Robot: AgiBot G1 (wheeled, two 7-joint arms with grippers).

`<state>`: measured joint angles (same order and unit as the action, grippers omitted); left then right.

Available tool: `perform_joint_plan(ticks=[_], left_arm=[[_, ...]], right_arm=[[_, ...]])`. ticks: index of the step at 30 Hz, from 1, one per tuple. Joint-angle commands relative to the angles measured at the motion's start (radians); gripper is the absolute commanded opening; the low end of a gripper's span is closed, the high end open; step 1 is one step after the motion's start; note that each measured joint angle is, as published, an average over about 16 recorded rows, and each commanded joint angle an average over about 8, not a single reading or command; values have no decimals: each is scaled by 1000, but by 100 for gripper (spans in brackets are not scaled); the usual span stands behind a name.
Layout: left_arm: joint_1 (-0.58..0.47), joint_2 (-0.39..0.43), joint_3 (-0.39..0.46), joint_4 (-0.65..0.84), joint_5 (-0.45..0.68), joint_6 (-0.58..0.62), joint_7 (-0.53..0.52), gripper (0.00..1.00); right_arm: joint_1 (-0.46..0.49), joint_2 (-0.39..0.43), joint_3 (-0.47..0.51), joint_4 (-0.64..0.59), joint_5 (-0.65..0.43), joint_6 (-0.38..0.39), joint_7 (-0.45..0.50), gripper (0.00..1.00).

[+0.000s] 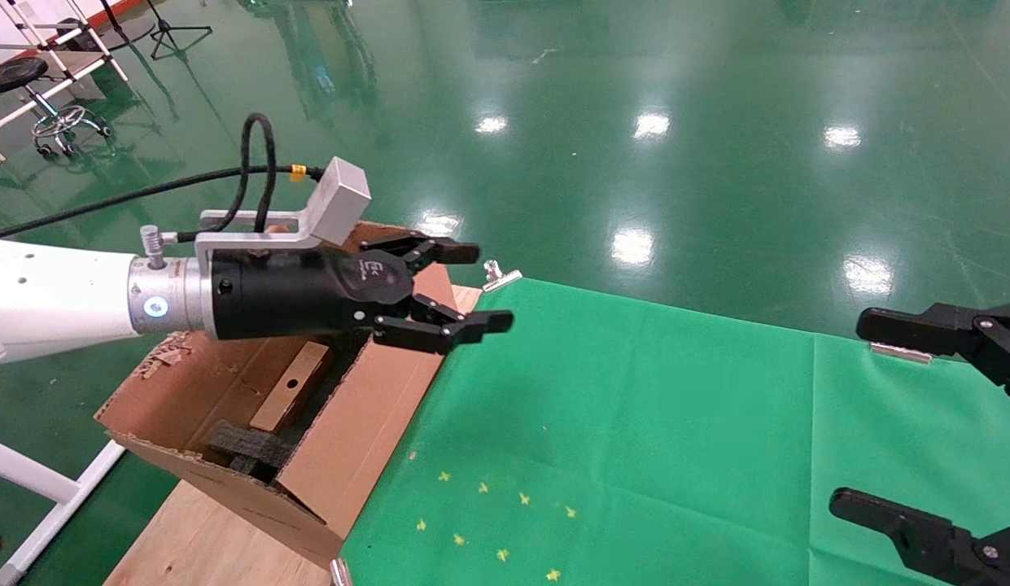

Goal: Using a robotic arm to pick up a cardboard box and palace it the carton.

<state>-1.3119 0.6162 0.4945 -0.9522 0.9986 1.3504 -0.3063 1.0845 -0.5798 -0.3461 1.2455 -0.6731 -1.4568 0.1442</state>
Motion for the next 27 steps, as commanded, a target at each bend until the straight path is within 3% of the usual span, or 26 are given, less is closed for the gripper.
perform_joint_plan(ticks=[1,18,27], left_arm=[[22,0,-20,-31,-25,14,11,100],[209,-4,-189,-292,-236,128,104,100],[259,-5,-234,-363,-294,158,125,100]], right_arm=[[0,0,0,0,0,0,0,100],[0,0,0,0,0,0,0,100],[0,0,0,0,0,0,0,100]])
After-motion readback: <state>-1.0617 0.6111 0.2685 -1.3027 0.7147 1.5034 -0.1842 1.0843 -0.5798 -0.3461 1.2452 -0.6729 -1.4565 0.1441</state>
